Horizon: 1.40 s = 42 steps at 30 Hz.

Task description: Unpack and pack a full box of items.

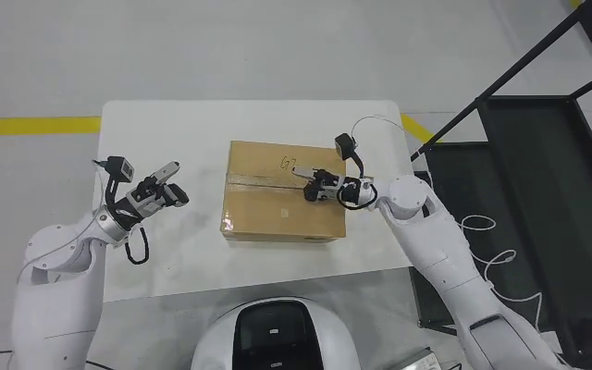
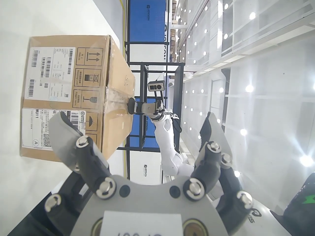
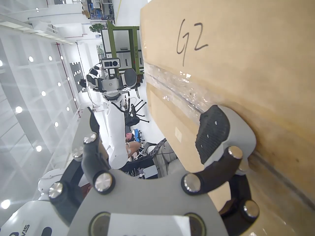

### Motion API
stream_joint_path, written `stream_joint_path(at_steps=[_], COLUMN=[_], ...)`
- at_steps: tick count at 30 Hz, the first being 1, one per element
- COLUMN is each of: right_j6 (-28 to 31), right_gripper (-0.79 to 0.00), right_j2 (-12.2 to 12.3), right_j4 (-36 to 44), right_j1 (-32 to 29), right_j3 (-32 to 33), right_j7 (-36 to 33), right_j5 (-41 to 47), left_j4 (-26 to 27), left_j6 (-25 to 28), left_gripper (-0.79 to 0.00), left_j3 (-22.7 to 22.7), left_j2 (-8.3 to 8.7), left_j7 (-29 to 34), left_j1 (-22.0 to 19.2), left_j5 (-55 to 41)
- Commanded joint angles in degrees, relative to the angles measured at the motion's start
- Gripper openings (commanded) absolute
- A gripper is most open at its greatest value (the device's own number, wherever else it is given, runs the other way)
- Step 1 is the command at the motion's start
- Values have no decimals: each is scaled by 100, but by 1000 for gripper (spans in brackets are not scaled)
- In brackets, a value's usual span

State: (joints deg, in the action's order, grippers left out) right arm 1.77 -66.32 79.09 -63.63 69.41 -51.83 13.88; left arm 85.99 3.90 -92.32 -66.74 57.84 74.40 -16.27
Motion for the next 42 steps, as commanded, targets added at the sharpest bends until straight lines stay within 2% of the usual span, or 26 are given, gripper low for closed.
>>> stream_joint_path(at_steps=[1, 10, 17, 20, 24, 35, 42], right_j6=[-6, 254, 583, 777, 893, 893, 893], right_gripper=[0, 0, 0, 0, 0, 0, 0], right_j2=[51, 237, 341, 353, 357, 357, 357], right_j4=[72, 236, 635, 747, 781, 781, 781], right_j1=[-208, -1026, -1563, -1735, -1844, -1844, -1844], right_j3=[232, 1333, 2033, 2210, 2302, 2302, 2302], right_j7=[25, 234, 428, 659, 818, 818, 818], right_j5=[42, 573, 688, 703, 745, 745, 745], left_j4=[-69, -353, -406, -379, -258, -199, -180], left_j6=[14, 67, 216, 207, 148, -261, -195], left_gripper=[0, 0, 0, 0, 0, 0, 0], left_j3=[85, 294, 275, 262, 201, 182, -62], left_j2=[0, 12, -17, -10, 10, -8, 37], left_j7=[-70, -224, -873, -936, -1077, -2111, -2010], left_j1=[-45, -219, -138, -96, -51, -130, 38], left_j5=[41, -18, -467, -521, -508, -619, -728])
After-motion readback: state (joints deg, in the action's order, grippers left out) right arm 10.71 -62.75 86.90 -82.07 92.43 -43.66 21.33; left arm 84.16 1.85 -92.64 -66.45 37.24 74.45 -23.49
